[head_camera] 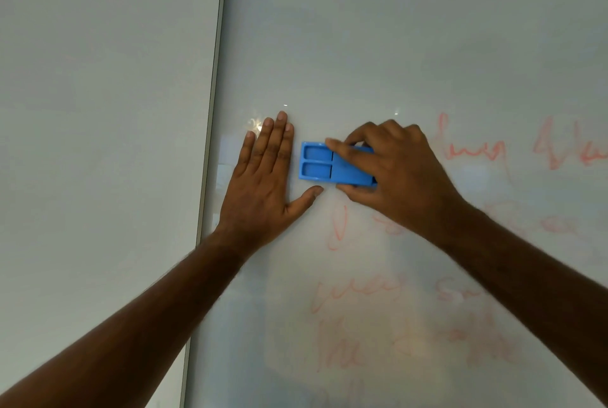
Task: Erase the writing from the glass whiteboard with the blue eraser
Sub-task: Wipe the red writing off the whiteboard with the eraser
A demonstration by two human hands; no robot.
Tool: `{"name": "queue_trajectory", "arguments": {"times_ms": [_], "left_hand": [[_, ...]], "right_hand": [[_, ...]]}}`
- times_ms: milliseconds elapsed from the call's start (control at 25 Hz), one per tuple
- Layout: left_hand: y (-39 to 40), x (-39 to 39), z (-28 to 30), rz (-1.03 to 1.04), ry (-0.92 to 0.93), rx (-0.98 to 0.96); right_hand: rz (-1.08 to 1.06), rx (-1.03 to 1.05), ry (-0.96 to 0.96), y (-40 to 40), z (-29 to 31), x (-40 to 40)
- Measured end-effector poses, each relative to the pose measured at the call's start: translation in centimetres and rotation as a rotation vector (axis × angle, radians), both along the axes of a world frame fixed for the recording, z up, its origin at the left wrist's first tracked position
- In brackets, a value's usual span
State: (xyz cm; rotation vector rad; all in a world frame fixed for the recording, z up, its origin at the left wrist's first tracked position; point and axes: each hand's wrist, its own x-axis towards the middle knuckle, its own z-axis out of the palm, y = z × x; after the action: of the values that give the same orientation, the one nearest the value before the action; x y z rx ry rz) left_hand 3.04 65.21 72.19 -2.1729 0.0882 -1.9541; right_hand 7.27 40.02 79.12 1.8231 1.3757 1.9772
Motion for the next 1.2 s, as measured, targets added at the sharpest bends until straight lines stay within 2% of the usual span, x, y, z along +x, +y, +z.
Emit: {"name": "queue_trajectory", "arguments": {"times_ms": [120, 240, 400, 560, 760, 920, 1040, 1200], "left_hand": [[0.0, -0.1, 0.0, -0.002, -0.007, -0.006], [0.0, -0.1, 0.0, -0.008, -0.03, -0.004], [-0.1, -0.1, 0.0, -0.014, -0.022, -0.008], [-0.1, -0.1, 0.0, -0.018, -0.026, 0.002], [-0.1, -0.1, -0.1, -0.011, -0.041, 0.01], [0.0, -0.1, -0.1, 0.002, -0.04, 0.006], [-0.1, -0.2, -0.1, -0.01, -0.035, 0.004], [-0.1, -0.2, -0.1, -0.015, -0.043, 0.015]], "right_hand": [[0.018, 0.011, 0.014, -2.5, 0.1, 0.5], [0.004, 0.117, 0.03, -4.6, 2.2, 1.0], [0.041, 0.229, 0.11, -2.6, 3.6, 0.4], [0.034, 0.173, 0.075, -0.5, 1.3, 0.1], [0.021, 0.125, 0.018, -5.5, -0.6, 1.5], [-0.054, 0.263, 0.107, -10.3, 2.0, 2.0], [-0.039, 0.348, 0.211, -11.1, 4.0, 1.9], [0.004, 0.329, 0.203, -9.5, 2.1, 2.0]]}}
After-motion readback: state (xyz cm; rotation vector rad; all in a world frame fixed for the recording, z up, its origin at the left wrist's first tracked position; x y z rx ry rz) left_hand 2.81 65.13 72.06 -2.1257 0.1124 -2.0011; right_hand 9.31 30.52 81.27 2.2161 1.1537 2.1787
